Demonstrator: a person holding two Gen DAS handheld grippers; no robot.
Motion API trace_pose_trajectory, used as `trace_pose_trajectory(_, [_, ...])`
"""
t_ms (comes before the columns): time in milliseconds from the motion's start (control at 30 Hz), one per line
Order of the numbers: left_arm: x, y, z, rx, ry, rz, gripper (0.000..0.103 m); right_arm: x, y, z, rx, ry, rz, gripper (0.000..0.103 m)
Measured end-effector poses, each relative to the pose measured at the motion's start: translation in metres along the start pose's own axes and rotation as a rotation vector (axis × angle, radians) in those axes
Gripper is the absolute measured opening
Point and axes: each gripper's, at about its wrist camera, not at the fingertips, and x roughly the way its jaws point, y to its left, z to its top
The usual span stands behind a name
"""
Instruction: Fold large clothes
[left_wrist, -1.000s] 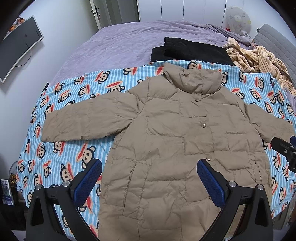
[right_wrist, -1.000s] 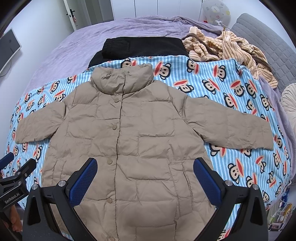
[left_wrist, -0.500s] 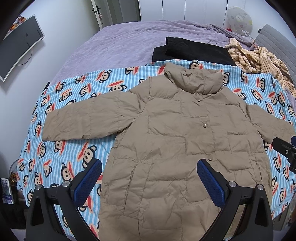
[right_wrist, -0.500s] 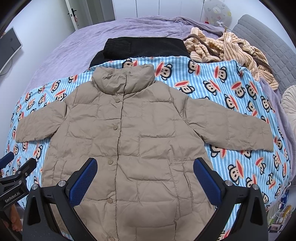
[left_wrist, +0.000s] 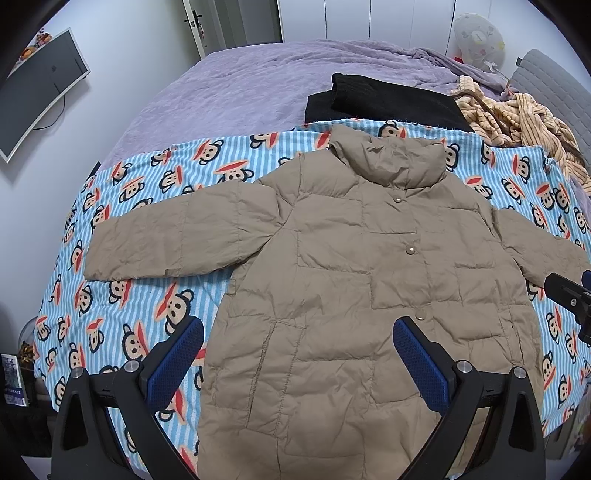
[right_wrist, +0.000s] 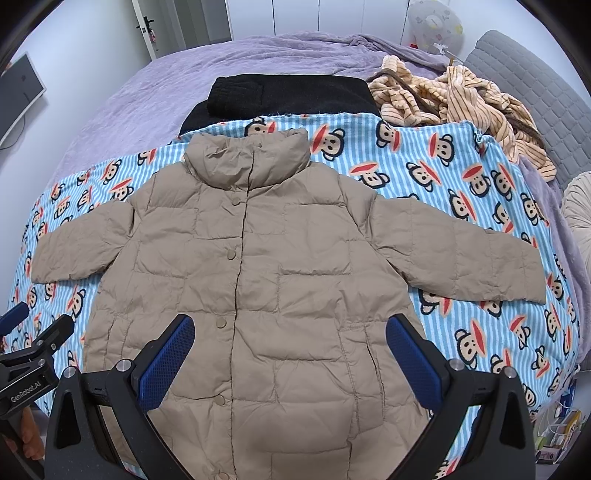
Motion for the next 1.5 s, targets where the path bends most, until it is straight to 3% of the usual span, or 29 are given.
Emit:
trace_pose_trajectory(1200, [0.001,0.005,-0.004,-0.012,0.002,-0.001,0.103,0.0,0.008,0.002,-0.007,-0.003,-0.002,0.103])
trace_pose_trajectory(1500, [0.013,0.019,-0.008,-0.046,0.044,-0.042,0.103,0.006,0.015,0.001,-0.006,0.013,-0.007,0.103])
